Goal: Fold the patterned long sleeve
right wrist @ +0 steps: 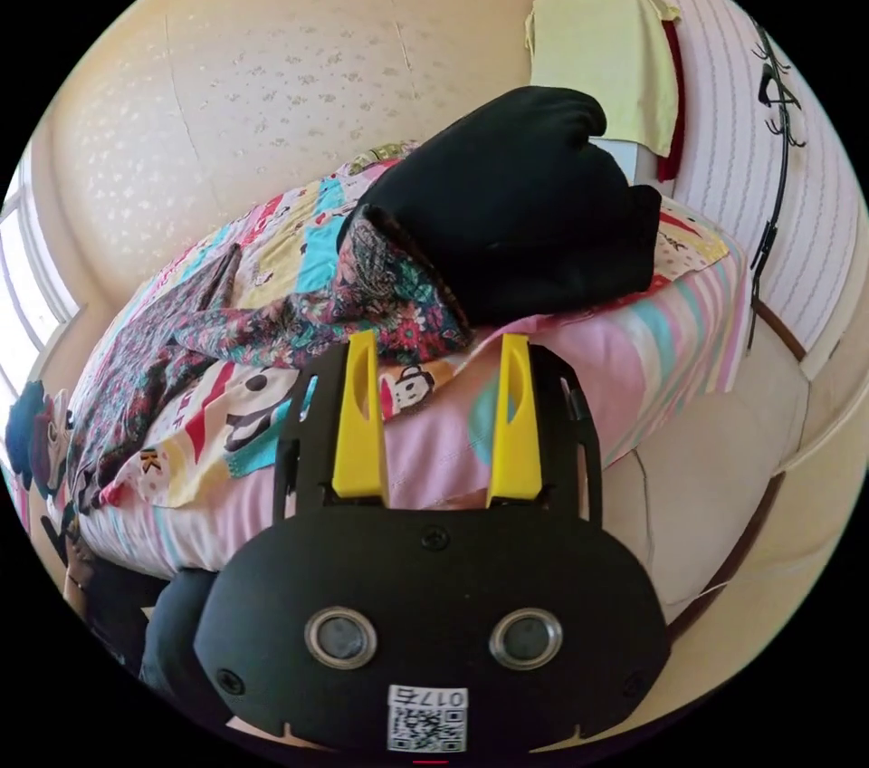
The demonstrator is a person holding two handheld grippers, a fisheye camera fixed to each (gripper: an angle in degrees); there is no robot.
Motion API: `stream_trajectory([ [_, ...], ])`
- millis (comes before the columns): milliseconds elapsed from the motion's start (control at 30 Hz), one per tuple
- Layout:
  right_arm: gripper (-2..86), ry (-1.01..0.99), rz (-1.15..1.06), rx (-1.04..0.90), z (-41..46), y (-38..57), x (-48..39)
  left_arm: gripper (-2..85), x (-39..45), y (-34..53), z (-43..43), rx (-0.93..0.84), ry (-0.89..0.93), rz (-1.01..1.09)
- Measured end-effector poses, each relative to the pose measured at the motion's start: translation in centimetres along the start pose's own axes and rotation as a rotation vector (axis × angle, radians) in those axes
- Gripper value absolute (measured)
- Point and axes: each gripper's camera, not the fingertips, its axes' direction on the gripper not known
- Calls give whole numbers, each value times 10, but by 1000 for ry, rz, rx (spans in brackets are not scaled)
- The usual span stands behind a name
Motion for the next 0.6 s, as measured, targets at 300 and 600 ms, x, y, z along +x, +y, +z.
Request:
stream_trajectory([
  [300,181,181,-87,211,-42,6,-26,-4,-6,1,-6,21,19,-7],
  [600,66,-25,-60,-102,-3,0,-8,-5,-12,-3,-12,23,41,-30],
])
